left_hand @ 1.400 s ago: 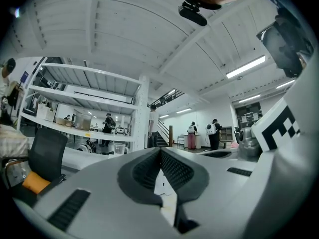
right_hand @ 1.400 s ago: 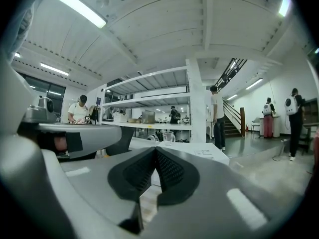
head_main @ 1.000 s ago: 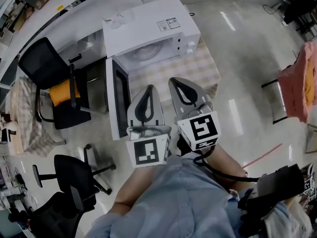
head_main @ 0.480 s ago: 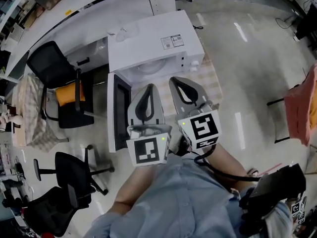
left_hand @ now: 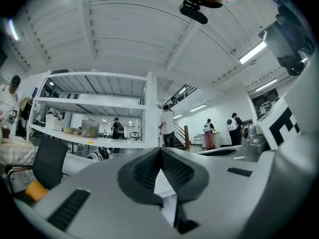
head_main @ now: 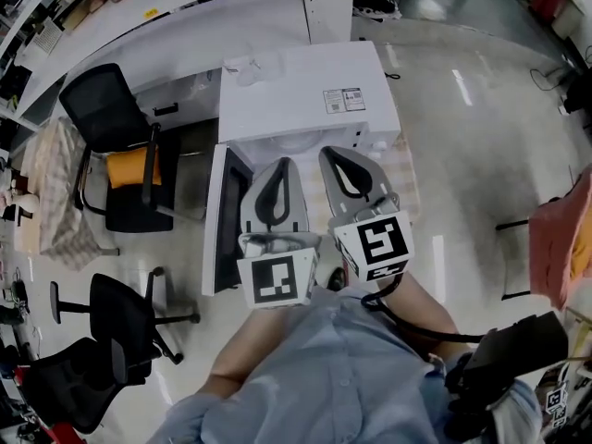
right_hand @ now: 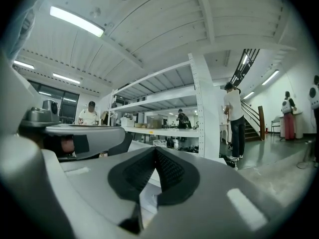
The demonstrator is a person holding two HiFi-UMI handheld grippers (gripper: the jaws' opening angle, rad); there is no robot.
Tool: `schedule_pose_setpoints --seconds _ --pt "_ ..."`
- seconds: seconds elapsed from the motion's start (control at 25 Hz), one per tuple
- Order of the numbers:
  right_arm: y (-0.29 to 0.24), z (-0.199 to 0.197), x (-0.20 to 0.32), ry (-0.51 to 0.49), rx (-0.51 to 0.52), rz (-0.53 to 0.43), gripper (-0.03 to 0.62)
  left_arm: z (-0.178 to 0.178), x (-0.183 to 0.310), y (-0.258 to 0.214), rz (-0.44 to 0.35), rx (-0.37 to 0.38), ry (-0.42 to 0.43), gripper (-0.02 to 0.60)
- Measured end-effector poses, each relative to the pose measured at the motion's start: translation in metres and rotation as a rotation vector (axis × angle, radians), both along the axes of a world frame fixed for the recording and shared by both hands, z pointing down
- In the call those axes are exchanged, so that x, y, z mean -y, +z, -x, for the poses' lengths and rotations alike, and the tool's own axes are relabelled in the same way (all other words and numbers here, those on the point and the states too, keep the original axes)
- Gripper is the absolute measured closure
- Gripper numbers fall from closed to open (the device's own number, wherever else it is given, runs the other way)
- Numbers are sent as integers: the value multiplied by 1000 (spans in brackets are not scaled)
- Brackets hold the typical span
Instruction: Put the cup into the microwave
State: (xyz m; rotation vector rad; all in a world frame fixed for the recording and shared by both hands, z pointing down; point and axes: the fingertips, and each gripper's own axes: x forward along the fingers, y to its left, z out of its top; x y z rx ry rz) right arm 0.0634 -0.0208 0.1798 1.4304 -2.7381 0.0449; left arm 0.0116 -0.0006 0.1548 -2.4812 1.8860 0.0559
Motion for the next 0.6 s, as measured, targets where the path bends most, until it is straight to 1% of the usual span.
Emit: schedule_pose_setpoints --seconds 0.24,0.4,0.6 --pt "2 9 38 1 -17 -10 592 14 35 -4 -15 -14 -9 575" --pt "9 21 56 -24 -24 5 592 28 57 3 -1 -22 -32 575" --pt "18 32 79 -41 -9 42 592 34 79 12 28 -31 -39 575"
